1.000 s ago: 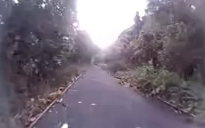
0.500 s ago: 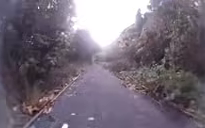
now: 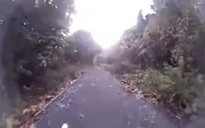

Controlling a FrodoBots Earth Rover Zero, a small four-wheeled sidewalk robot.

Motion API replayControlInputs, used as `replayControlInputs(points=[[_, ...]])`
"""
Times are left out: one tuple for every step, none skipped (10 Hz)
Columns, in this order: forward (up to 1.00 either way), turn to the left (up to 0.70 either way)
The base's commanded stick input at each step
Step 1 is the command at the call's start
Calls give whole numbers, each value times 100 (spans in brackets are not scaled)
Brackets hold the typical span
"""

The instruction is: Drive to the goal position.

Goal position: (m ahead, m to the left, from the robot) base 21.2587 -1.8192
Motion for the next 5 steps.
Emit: replayControlInputs(points=[[85,0],[85,0],[85,0],[85,0],[85,0]])
